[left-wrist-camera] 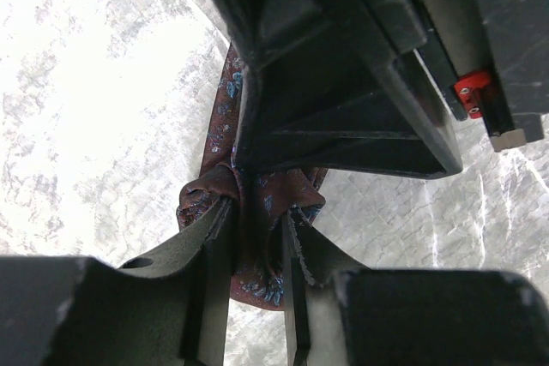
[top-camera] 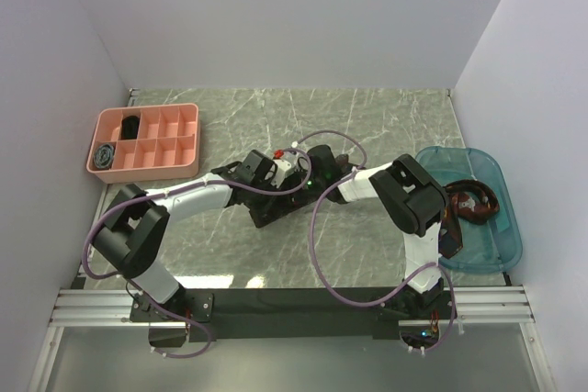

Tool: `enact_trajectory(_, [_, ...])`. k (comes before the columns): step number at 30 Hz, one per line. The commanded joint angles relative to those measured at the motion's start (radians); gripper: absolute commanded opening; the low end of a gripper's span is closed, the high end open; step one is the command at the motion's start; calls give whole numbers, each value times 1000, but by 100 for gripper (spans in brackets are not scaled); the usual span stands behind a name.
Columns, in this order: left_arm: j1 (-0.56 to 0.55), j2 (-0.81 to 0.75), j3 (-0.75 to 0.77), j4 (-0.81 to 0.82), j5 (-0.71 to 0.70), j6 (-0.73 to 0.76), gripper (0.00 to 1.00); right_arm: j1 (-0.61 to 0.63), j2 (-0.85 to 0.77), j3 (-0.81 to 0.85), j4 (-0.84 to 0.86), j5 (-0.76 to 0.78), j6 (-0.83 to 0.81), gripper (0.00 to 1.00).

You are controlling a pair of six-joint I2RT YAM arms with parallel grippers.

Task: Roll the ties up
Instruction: Roll the tie

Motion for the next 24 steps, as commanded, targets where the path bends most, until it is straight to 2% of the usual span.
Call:
enact_trajectory(1, [-4,-19,-14,1,-19,-29,25,-9,-36,-17,-22,-31,-1,38])
enact_trajectory(5, [-5,-9,-11,2,-27,-38,27,-9,-43,-8,-37,-47,4,38])
enact_trajectory(6, [-5,-9,-11,4,-30,-40,28,-9,-45,-3,-46,-47,2,35])
enact_trajectory(8, [-7,-9,-12,4,-31,-41,29,-11,-46,11,-71,-53,-7,28])
enact_trajectory(12, [-7,-12,-11,4,-25,-41,38,-9,-42,15,-72,-74,-16,1])
enact_trajectory(14, [-7,-20,-14,5,-16,-41,45,-9,-39,11,-59,-78,-22,0])
enact_trajectory(15, [-7,-22,-14,5,-17,-41,55,-11,-34,14,-59,-81,-25,0])
enact_trajectory(17, [-8,-25,-14,1,-16,-38,60,-9,-26,17,-54,-81,-36,0])
enact_trajectory(20, [-8,-32,-20,1,-4,-32,76,-8,-25,18,-39,-87,-50,0])
enact_trajectory(24, [-11,-31,-17,-1,19,-20,80,-9,-29,15,-11,-93,-68,0])
